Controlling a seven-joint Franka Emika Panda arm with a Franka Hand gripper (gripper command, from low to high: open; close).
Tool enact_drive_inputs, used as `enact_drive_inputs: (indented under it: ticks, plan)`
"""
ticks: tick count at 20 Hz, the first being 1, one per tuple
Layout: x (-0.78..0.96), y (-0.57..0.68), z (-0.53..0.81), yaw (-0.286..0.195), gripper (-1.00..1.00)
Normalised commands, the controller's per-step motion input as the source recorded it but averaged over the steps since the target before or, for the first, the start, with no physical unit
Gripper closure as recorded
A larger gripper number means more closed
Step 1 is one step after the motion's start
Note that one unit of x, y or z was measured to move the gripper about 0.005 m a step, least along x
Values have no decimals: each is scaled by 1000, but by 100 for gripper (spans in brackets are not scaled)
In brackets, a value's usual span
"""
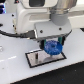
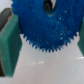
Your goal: Insert the blue gear onto the right peg, followed by the red gear
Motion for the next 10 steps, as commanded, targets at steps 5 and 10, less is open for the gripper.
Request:
enact_drive_inputs:
  ticks: [5,10]
  plan:
    - [226,-32,43,0,100]
    - [259,-34,-34,0,100]
